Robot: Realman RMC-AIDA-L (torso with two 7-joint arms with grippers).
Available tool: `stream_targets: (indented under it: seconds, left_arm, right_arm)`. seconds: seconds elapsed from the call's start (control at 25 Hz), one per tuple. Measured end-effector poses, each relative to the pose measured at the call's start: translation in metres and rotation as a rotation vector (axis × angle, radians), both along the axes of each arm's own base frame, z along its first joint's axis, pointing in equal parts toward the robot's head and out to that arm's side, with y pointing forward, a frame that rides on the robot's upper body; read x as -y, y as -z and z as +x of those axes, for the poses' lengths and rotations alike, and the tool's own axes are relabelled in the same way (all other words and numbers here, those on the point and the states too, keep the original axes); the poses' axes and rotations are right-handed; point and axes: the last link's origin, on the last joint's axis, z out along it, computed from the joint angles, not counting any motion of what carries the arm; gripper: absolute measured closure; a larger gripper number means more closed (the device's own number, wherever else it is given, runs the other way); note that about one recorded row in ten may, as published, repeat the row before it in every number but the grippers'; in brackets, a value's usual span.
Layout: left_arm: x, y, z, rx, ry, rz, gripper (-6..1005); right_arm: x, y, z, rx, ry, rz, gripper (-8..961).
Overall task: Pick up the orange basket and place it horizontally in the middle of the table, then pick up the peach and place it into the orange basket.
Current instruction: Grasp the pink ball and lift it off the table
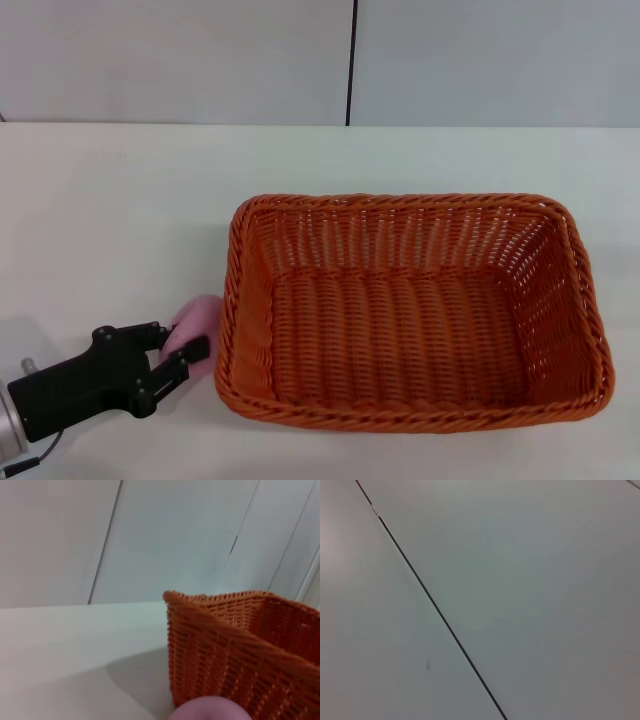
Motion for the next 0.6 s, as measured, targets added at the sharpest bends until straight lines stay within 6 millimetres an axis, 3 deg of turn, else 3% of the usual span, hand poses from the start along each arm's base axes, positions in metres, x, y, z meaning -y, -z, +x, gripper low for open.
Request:
stream_targets:
  seconds: [0.28, 0.36, 0.6]
  left_arm:
    - [-0.002, -0.011, 0.004, 0.058, 0.003, 0.058, 748]
    - [-0.008, -0.028, -0.003, 0.087, -0.051, 0.174, 766]
    - [-0.015, -0.050, -0.007, 0.155, -0.112, 0.331, 842]
  right_arm:
    - [0.000, 0.000, 0.000, -0.001, 0.003, 0.002, 573]
    - [0.000, -0.001, 0.001, -0.004, 0.006, 0.007, 573]
    - [0.002, -0.001, 0.002, -0.007, 0.011, 0.013, 573]
